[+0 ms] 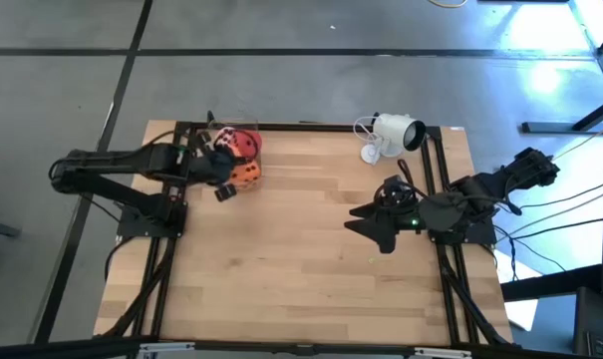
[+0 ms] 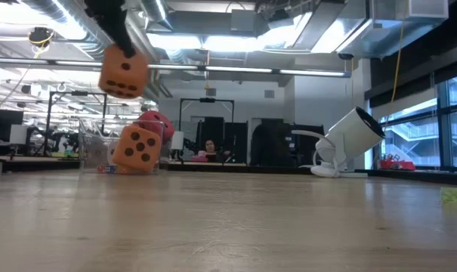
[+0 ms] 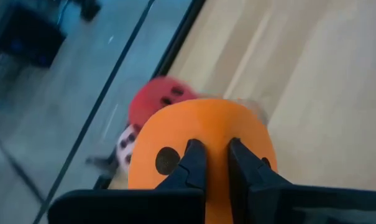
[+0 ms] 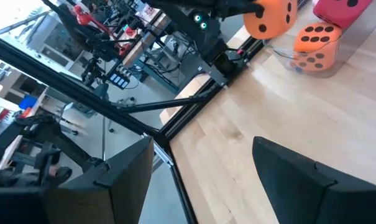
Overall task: Pick & Place Dice
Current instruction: Put the large orange dice into the transparent bin
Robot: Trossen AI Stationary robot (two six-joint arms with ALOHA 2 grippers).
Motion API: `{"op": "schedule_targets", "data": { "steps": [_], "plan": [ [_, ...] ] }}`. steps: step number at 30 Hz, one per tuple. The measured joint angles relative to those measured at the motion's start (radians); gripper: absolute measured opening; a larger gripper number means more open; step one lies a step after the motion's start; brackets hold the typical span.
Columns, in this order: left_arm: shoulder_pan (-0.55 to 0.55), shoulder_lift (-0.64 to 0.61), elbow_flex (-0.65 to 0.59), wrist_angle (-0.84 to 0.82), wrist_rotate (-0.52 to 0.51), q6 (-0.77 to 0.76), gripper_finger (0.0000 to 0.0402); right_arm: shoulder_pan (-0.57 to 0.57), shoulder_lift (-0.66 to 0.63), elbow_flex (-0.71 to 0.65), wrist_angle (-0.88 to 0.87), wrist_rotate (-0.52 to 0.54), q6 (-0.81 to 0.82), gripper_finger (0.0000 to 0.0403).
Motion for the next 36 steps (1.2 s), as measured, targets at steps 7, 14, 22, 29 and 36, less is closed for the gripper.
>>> {"op": "schedule_targets", "data": {
  "steps": [7, 14, 22, 29, 36],
  "plan": [
    [0.095, 0.016, 0.006, -0.116, 0.028, 0.041, 0.0004, 0.000, -0.019, 0.000, -0.001, -0.002, -0.010, 0.0273],
    [0.156, 0.068, 0.006, -0.109, 0.072, 0.170, 0.0001, 0.000, -0.019, 0.000, -0.001, -0.003, -0.010, 0.0273],
    [0.233, 0.167, 0.006, -0.106, 0.124, 0.266, 0.0001, 0.004, -0.019, 0.000, 0.000, -0.005, -0.007, 0.0273],
    [0.264, 0.229, 0.006, -0.098, 0.155, 0.307, 0.0001, 0.024, -0.019, 0.000, 0.000, -0.003, -0.003, 0.0273],
    [0.287, 0.232, 0.006, -0.066, 0.248, 0.318, 0.0001, 0.024, -0.019, 0.000, 0.000, -0.003, 0.001, 0.0273]
  ]
}}
